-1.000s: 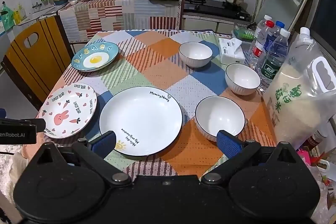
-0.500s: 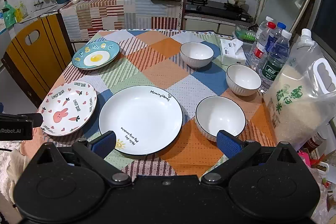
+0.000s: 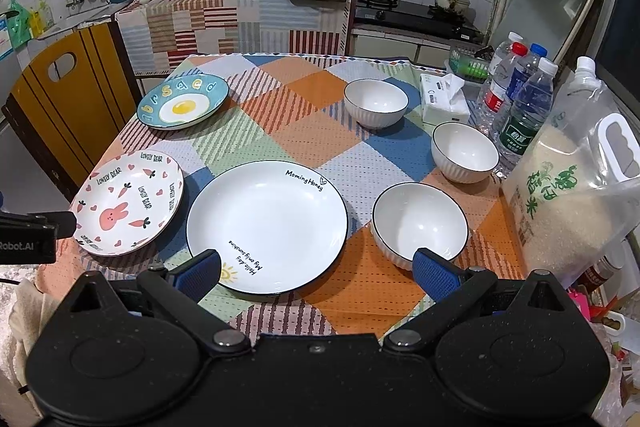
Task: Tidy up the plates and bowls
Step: 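Move the right gripper toward the rim of the white Morning Honey plate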
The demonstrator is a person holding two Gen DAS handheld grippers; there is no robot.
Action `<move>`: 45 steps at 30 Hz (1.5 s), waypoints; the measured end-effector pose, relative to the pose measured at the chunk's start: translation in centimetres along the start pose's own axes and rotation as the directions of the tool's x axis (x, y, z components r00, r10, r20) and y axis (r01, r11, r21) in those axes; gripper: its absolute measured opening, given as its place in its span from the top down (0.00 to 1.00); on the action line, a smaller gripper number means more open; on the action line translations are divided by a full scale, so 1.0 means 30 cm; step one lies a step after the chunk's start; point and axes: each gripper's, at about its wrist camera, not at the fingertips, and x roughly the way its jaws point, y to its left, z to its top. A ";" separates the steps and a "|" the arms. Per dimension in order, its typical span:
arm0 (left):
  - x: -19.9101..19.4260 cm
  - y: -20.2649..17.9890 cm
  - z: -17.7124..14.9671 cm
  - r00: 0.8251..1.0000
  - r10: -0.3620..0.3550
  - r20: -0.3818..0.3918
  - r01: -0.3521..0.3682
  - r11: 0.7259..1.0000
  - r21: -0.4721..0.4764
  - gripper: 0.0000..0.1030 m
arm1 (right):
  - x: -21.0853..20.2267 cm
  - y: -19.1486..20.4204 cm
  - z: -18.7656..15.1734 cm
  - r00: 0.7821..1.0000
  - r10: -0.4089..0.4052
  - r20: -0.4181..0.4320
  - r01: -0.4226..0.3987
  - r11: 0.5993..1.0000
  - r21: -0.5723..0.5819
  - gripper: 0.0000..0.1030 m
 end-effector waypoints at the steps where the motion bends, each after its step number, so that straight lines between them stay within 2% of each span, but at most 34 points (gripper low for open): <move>1: 0.000 0.000 0.000 1.000 0.000 0.000 0.000 1.000 -0.001 0.01 | 0.001 -0.001 0.000 1.000 0.000 0.000 0.000 1.000 -0.001 0.00; 27: -0.026 -0.011 -0.008 1.000 -0.003 0.008 0.003 1.000 0.022 0.01 | -0.013 -0.027 -0.003 1.000 -0.017 0.020 0.017 1.000 0.006 0.00; 37: -0.028 -0.023 0.005 0.998 -0.044 0.040 0.042 0.998 0.053 0.03 | -0.004 -0.028 -0.007 1.000 -0.019 0.022 0.019 1.000 -0.006 0.00; 42: 0.004 -0.014 0.054 0.995 -0.081 0.059 0.078 0.995 0.063 0.03 | -0.013 -0.034 0.016 0.992 0.052 0.116 -0.042 0.995 -0.086 0.00; 45: 0.036 -0.020 0.080 0.991 -0.094 0.095 0.088 0.994 0.072 0.03 | -0.016 -0.070 0.035 0.969 0.081 0.234 -0.051 0.990 -0.129 0.00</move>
